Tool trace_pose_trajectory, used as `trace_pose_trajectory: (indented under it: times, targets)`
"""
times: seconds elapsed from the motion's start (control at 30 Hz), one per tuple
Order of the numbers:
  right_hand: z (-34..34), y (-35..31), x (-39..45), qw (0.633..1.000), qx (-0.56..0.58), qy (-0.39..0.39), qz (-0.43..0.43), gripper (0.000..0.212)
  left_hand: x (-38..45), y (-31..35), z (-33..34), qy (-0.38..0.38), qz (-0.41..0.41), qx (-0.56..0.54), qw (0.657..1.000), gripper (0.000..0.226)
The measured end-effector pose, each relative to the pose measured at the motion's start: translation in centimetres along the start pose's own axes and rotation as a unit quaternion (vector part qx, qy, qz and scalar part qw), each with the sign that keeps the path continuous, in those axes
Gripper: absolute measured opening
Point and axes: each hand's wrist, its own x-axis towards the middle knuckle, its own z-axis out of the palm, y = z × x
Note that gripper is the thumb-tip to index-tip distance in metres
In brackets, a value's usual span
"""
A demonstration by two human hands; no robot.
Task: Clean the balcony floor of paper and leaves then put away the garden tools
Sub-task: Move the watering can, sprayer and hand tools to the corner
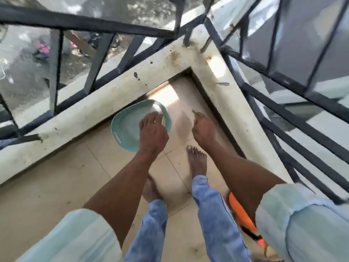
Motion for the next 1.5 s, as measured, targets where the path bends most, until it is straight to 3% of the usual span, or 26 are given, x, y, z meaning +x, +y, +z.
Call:
trace_pose_trajectory:
  times: [0.07, 0.13, 0.3, 0.4, 0.5, 0.63, 0.7, 0.73, 0.83, 0.93, 1.0, 1.1, 1.2, 1.27, 1.33, 1.43, 1.5]
  targets:
    - [-2.8, -1.6, -4.3, 0.996, 0.037, 0.022, 0.072, 0.017, -2.8, 1.1, -2.1, -0.047, 0.005, 0.014, 0.999, 0.046]
    - [-5.9, -3.0, -9.3, 0.98, 0.134, 0.048, 0.141, 0.018, -6.4, 2.9, -4.7, -0.073, 0.014, 0.021, 0.997, 0.043]
    - [-12.4, -5.2, -20.6, 0.889, 0.299, 0.175, 0.299, 0.017, -15.4, 7.6, -8.4, -0.133, 0.088, 0.057, 0.986, 0.04]
    - [-14.3, -4.5, -27.1, 0.86, 0.325, 0.185, 0.348, 0.005, -20.6, 11.2, -8.8, -0.17, 0.137, 0.072, 0.973, 0.04]
    - [-15.9, -1.8, -34.6, 0.829, 0.336, 0.224, 0.387, 0.02, -26.6, 15.6, -8.2, -0.208, 0.194, 0.107, 0.953, 0.043]
    - [-16.2, 2.8, -44.5, 0.769, 0.353, 0.223, 0.484, 0.017, -34.0, 20.3, -5.7, -0.228, 0.272, 0.179, 0.918, 0.041]
    - [-15.8, 5.9, -49.7, 0.712, 0.386, 0.236, 0.537, 0.018, -38.4, 22.6, -3.9, -0.226, 0.306, 0.203, 0.902, 0.04]
    - [-15.9, 7.3, -52.1, 0.664, 0.42, 0.258, 0.562, 0.017, -40.2, 23.5, -3.0, -0.229, 0.313, 0.21, 0.898, 0.04]
    - [-16.1, 13.5, -61.4, 0.441, 0.56, 0.365, 0.599, 0.013, -47.8, 26.5, 0.3, -0.242, 0.353, 0.223, 0.876, 0.041]
    - [-15.9, 19.6, -68.8, 0.266, 0.624, 0.442, 0.587, 0.015, -54.3, 29.0, 2.9, -0.261, 0.394, 0.221, 0.853, 0.038]
    - [-15.8, 23.1, -72.8, 0.217, 0.66, 0.454, 0.557, 0.018, -58.2, 30.7, 4.4, -0.267, 0.423, 0.226, 0.836, 0.035]
    - [-15.3, 26.4, -77.0, 0.235, 0.736, 0.393, 0.499, 0.028, -62.6, 32.7, 5.7, -0.276, 0.449, 0.226, 0.82, 0.034]
    - [-14.3, 26.6, -80.8, 0.304, 0.715, 0.32, 0.543, 0.022, -65.8, 33.5, 5.3, -0.289, 0.455, 0.246, 0.806, 0.036]
    - [-13.1, 24.9, -81.8, 0.378, 0.676, 0.27, 0.572, 0.017, -66.0, 33.0, 4.6, -0.303, 0.438, 0.272, 0.802, 0.039]
    - [-13.2, 22.1, -83.1, 0.475, 0.63, 0.202, 0.581, 0.013, -66.5, 32.5, 3.1, -0.308, 0.415, 0.29, 0.806, 0.038]
    - [-15.2, 15.6, -83.8, 0.614, 0.537, 0.155, 0.557, 0.02, -68.1, 31.2, -1.0, -0.3, 0.367, 0.282, 0.834, 0.038]
    - [-16.6, 11.0, -83.1, 0.698, 0.479, 0.129, 0.517, 0.012, -68.9, 29.6, -4.2, -0.294, 0.332, 0.263, 0.857, 0.04]
